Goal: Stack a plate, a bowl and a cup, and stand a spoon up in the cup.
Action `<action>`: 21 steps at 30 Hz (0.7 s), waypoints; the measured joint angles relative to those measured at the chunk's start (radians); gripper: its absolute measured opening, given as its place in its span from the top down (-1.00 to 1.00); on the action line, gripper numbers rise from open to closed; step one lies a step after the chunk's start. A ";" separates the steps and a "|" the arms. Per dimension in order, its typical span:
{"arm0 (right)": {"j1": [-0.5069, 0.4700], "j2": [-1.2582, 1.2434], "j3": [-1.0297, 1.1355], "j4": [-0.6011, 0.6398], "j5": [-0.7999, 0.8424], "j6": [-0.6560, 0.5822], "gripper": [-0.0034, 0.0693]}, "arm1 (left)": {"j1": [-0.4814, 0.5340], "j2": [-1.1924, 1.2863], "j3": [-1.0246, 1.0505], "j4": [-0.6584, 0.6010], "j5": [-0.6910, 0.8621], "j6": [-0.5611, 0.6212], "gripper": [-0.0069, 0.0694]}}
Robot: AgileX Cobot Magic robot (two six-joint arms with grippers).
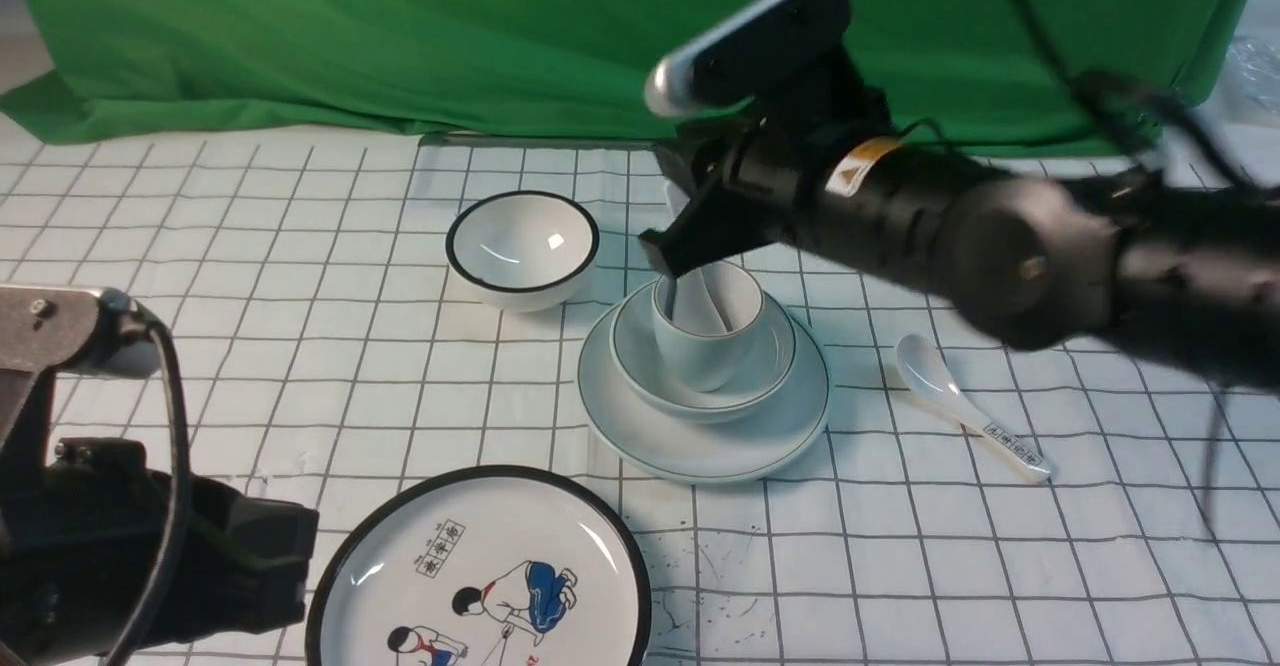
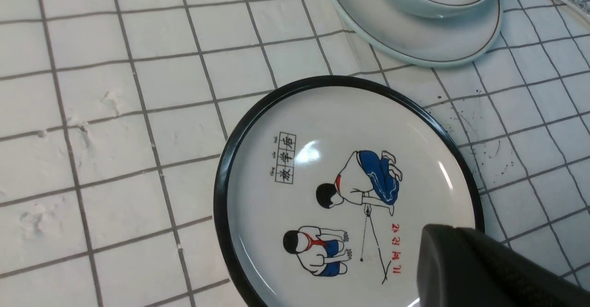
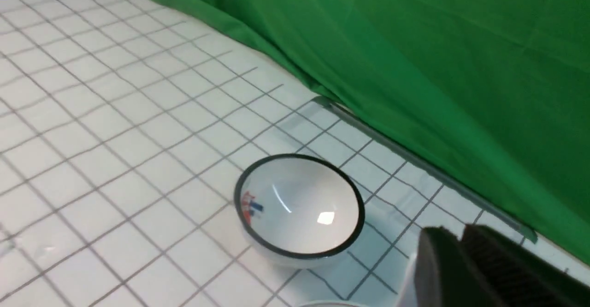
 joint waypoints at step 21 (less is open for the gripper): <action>-0.432 -1.197 0.601 -0.100 0.164 0.324 0.83 | 0.000 -0.180 0.000 -0.001 -0.023 0.080 0.82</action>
